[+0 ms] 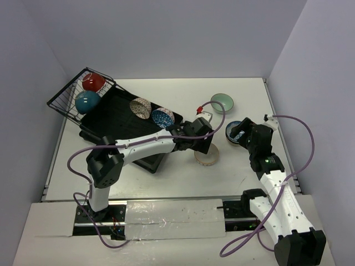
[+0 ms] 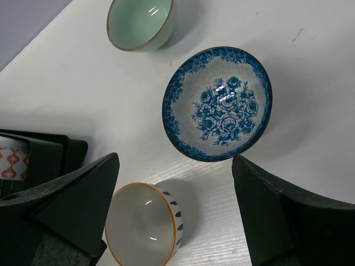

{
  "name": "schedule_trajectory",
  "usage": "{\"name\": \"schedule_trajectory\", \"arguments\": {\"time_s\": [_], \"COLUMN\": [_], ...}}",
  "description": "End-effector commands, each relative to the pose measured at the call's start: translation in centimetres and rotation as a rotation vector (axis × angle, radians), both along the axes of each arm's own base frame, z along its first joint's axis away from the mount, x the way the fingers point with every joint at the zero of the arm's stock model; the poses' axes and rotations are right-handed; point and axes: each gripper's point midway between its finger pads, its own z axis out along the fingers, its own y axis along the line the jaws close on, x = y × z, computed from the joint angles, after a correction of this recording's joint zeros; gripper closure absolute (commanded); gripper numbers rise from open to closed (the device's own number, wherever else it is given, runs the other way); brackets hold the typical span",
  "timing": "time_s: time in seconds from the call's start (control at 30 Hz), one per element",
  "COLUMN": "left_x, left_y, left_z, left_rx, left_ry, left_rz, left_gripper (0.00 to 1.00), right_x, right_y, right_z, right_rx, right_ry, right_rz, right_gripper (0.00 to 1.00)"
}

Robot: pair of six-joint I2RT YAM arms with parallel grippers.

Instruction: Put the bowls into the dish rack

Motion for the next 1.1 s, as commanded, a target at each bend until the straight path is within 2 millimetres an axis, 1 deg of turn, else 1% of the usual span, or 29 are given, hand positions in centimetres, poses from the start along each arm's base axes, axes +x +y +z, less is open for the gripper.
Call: {"name": "schedule_trajectory", "arguments": {"time_s": [0.0,0.17,0.4,0.53,0.6,0.73,0.83,0.9,0.97,1.0,1.07], "left_x": [0.8,1.3,1.5,1.7,1.7,1.8,1.8,1.8,1.9,2.0,2.2], "left_y": [-0.5,-0.2,-1.0,-1.3,-1.1,-0.9,-0.8,-0.7,-0.7,-0.6,-0.6], "left_z": [0.0,-1.7,-2.7,-3.2,-3.7,-4.3,-4.8,-4.8,-4.7,-4.7,-4.4], "left_rx": [-0.033,-0.013,0.005,0.018,0.038,0.052,0.068,0.071,0.070,0.071,0.068], "left_ry": [0.041,0.082,0.103,0.111,0.113,0.118,0.122,0.118,0.112,0.108,0.097], "left_rz": [0.027,0.043,0.027,0.020,0.025,0.028,0.028,0.026,0.027,0.029,0.032], "left_gripper": [0.18,0.26,0.34,0.42,0.43,0.54,0.56,0.57,0.63,0.70,0.78], "right_x": [0.0,0.2,0.3,0.2,0.3,0.3,0.3,0.3,0.3,0.3,0.2], "right_y": [0.6,0.9,1.0,0.8,0.9,0.8,0.8,0.8,0.7,0.7,0.7], "right_z": [-0.2,-0.3,-0.6,-0.7,-0.7,-0.8,-0.9,-0.9,-0.9,-0.9,-1.0], "right_rx": [-0.013,-0.008,-0.011,-0.014,-0.012,-0.014,-0.015,-0.015,-0.017,-0.018,-0.017], "right_ry": [0.001,0.006,0.013,0.017,0.016,0.017,0.017,0.019,0.019,0.019,0.020], "right_rz": [0.046,0.057,0.061,0.056,0.055,0.055,0.053,0.051,0.050,0.047,0.047], "right_gripper": [0.11,0.11,0.11,0.11,0.11,0.11,0.11,0.11,0.11,0.11,0.11]}}
